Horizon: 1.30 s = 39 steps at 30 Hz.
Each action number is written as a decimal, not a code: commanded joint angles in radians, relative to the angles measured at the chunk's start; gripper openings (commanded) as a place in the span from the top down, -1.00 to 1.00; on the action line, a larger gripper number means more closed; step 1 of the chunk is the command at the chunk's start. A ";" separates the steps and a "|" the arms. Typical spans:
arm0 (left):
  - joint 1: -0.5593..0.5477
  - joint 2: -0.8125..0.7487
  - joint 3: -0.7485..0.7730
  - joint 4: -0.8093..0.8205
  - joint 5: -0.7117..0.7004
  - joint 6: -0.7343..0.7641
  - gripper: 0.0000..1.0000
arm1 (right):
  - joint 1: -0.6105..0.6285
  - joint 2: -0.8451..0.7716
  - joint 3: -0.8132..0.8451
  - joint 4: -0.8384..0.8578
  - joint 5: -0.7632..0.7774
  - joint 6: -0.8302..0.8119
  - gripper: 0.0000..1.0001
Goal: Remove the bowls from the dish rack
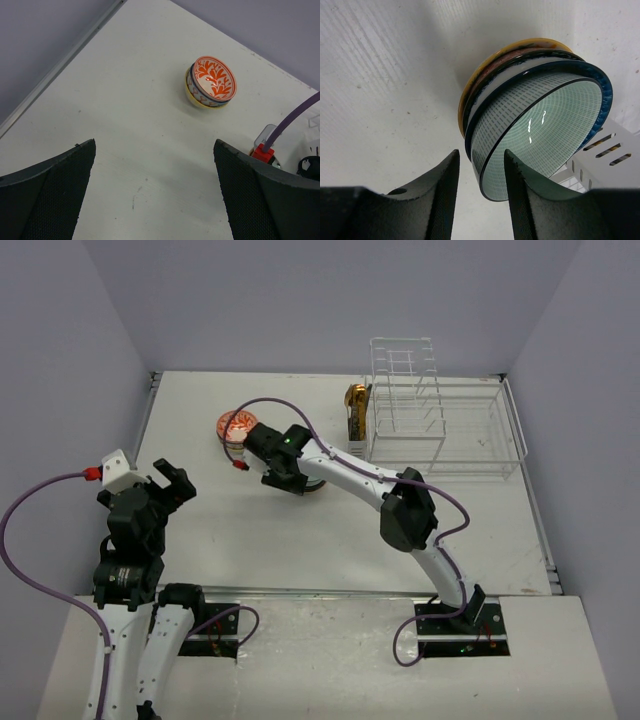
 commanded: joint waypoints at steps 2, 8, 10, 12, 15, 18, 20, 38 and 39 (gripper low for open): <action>-0.006 -0.009 -0.006 0.026 -0.009 0.014 -1.00 | 0.001 -0.095 -0.014 -0.011 -0.045 0.021 0.17; -0.006 -0.009 -0.008 0.028 -0.007 0.014 -1.00 | 0.001 -0.112 -0.057 0.018 -0.073 0.029 0.18; -0.006 -0.011 -0.008 0.030 -0.006 0.014 -1.00 | -0.001 -0.119 -0.060 0.033 -0.078 0.043 0.18; -0.006 -0.011 -0.009 0.030 -0.006 0.014 -1.00 | -0.001 -0.135 -0.080 0.058 -0.072 0.057 0.18; -0.006 -0.015 -0.009 0.030 -0.004 0.014 -1.00 | -0.001 -0.173 -0.117 0.113 -0.055 0.073 0.20; -0.006 -0.017 -0.011 0.031 -0.004 0.014 -1.00 | -0.001 -0.199 -0.150 0.157 -0.039 0.077 0.28; -0.006 -0.017 -0.011 0.031 -0.003 0.014 -1.00 | -0.001 -0.198 -0.153 0.165 -0.035 0.077 0.36; -0.007 -0.017 -0.014 0.036 0.005 0.016 -1.00 | -0.008 -0.155 -0.192 0.207 -0.076 0.110 0.88; -0.007 -0.015 -0.014 0.034 0.005 0.017 -1.00 | -0.008 -0.155 -0.193 0.208 -0.078 0.109 0.88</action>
